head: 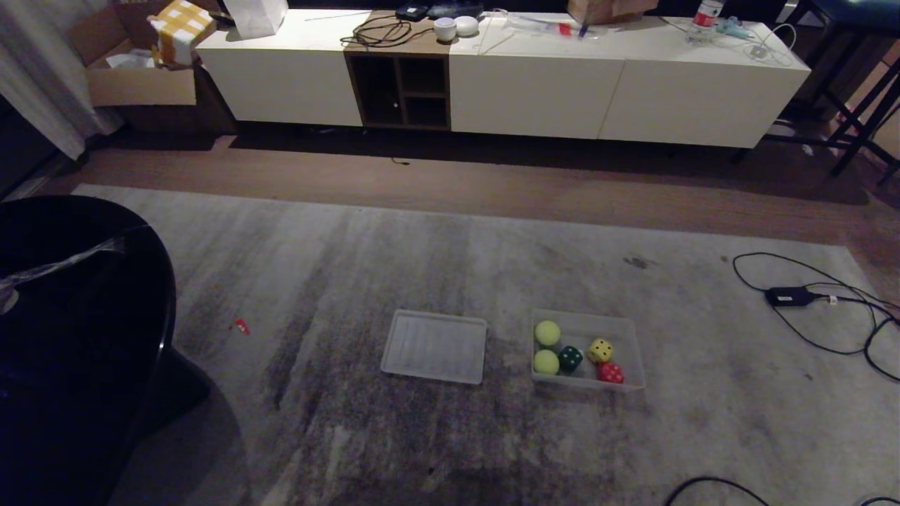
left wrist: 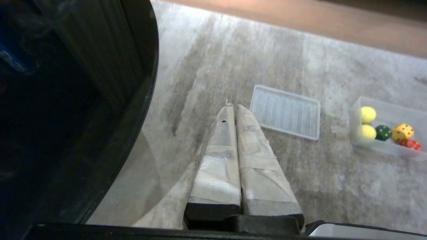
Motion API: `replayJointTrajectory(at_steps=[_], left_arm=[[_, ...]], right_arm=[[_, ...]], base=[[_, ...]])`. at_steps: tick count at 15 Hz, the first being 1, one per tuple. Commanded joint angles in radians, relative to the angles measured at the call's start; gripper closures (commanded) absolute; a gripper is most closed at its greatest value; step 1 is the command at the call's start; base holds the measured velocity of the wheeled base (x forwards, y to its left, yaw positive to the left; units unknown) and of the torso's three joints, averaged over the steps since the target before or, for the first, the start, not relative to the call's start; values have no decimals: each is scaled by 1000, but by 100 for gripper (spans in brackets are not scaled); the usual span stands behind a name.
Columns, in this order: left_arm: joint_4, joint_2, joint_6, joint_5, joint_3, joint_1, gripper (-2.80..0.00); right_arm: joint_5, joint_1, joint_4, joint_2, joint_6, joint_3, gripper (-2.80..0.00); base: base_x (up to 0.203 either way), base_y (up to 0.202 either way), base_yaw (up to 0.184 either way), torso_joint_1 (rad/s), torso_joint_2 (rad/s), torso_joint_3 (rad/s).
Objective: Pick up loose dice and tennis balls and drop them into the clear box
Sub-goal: Pick up toys out of the box
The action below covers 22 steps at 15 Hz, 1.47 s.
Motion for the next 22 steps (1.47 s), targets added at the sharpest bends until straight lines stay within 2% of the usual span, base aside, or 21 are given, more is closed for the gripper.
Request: replayJointTrajectory(at_steps=[1,22], left_arm=[[-1,2,-1,1,2,0,0],[-2,2,-21,9,2,0,0]], right_arm=[[0,0,0,2,0,0,0],[-3,0,-1,2,-2,0,0]], base=[[0,0,0,2,9,212],[0,0,0,2,3,202]])
